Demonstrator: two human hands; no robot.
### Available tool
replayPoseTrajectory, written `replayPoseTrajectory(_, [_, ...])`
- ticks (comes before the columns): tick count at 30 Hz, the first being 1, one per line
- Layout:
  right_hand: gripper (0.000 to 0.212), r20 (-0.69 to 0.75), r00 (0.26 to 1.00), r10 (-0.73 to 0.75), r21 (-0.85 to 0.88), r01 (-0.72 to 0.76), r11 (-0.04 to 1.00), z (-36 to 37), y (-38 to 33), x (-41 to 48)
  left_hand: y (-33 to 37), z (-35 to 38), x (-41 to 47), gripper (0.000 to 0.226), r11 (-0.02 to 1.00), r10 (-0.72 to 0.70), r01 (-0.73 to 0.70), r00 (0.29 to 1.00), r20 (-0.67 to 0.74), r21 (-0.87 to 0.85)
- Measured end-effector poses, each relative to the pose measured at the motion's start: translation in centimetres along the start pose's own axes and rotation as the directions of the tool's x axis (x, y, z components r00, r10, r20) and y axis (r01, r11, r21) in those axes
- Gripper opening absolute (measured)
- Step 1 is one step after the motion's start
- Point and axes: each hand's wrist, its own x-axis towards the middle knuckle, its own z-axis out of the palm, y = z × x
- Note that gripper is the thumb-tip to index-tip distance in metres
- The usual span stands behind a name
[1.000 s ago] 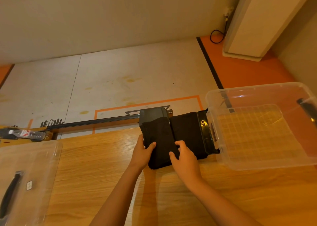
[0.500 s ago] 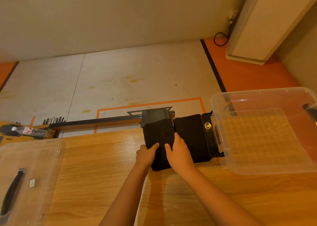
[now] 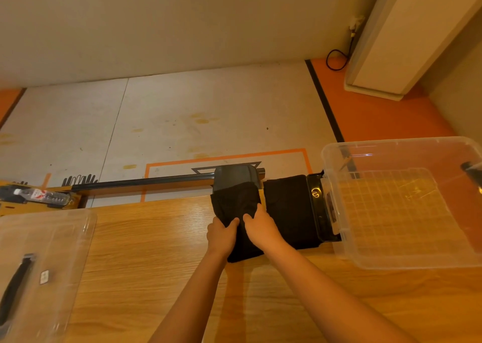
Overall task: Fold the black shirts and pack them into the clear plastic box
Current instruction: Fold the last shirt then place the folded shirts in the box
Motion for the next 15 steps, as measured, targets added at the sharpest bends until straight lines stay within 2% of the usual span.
replayPoseTrajectory(3, [0.061,0.038,0.999,-0.032,-0.008,0.032,0.999,1.3,0.2,-0.1,-0.2,-1.1,-0.6,0.045,0.999,-0.020,0.018,0.999,-0.041,-0.047])
replayPoseTrajectory(7, [0.071,-0.034,0.999,-0.030,-0.070,0.028,0.997,2.2,0.9,0.1,0.2,-2.1,-1.5,0.023,0.992,0.034,-0.038,0.999,-0.034,-0.117])
replayPoseTrajectory(12, [0.074,0.006,0.997,0.083,0.113,-0.083,0.990,2.6,1.6,0.3,1.0,-0.9,-1.9,0.049,0.976,0.188,-0.185,0.982,0.022,-0.115])
replayPoseTrajectory(15, [0.069,-0.003,0.994,0.111,0.212,-0.108,0.971,2.5,1.9,0.3,0.9,-0.3,-1.5,0.050,0.972,0.236,-0.236,0.971,0.033,-0.018])
